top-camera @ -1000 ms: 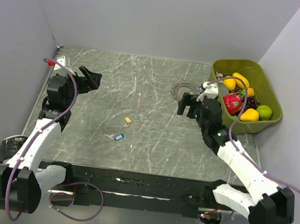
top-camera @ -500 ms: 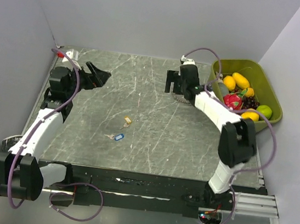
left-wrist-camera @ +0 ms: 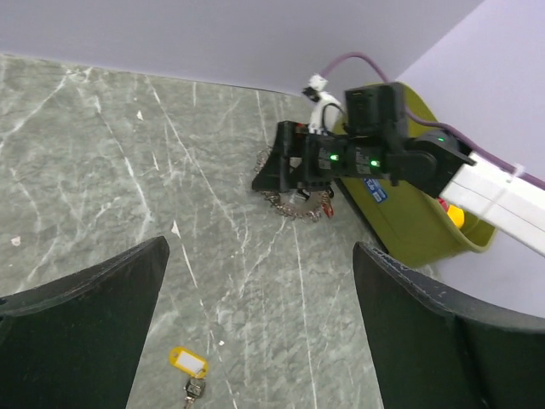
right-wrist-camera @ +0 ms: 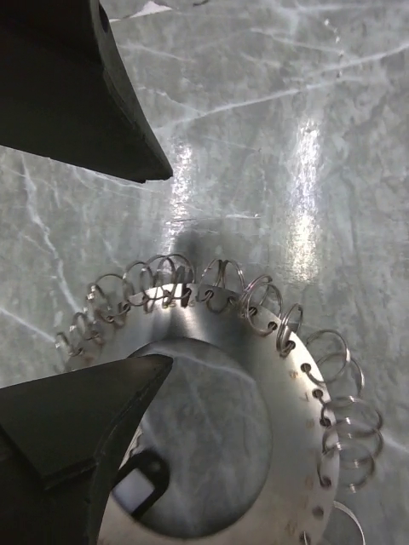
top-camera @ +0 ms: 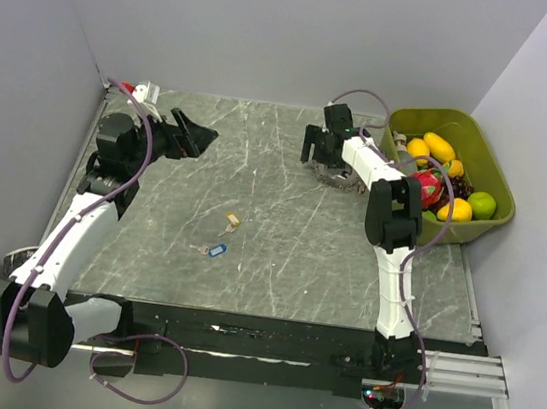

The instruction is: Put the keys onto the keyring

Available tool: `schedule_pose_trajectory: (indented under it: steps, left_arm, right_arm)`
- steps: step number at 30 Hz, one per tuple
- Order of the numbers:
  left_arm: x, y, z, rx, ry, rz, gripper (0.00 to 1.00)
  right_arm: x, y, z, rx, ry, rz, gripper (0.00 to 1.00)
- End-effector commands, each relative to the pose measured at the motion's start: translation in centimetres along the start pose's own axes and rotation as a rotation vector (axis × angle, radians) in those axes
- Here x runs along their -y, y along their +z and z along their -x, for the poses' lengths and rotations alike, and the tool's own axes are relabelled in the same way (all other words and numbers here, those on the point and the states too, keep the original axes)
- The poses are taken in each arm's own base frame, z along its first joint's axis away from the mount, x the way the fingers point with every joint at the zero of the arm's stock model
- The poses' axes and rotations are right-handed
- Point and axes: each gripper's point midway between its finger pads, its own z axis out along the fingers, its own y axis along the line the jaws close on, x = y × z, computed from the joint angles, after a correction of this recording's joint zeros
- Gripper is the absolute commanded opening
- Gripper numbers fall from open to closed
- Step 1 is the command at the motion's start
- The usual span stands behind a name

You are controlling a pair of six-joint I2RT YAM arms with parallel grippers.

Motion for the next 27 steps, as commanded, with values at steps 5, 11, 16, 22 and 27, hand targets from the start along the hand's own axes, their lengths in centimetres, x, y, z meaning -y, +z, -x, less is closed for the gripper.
schedule_pose_trajectory:
  steps: [5,11,16,22,27]
  left_arm:
    - [1.8,-0.7,0.7,0.012,0.035,-0.048,0.96]
    - [2.0,-1.4,0.6,0.012,0.042,-0.046,0.96]
    - [2.3,-2.1,0.6,0.02,0.05,-0.048,0.96]
    - [2.2,-2.4,-0.3,0.0,0.039,-0.047,0.96]
    - [1.3,-2.1,-1.7,-0.038,0.013,-0.032,0.96]
  right_arm:
    - [0.0,-0.1,-4.1,-0.141,0.042,0.021,0.87]
    - [-0.8,-1.6,-7.4,-0.258,0.044,0.084,0.75]
    - [-2.2,-3.6,-11.5,-0.365,0.035,0.139,0.72]
    - [-6.3,-7.6,-16.4,-0.409,0.007,0.242,0.72]
    - [-12.1,-11.8,-17.2,-0.354,-0.064,0.389,0.72]
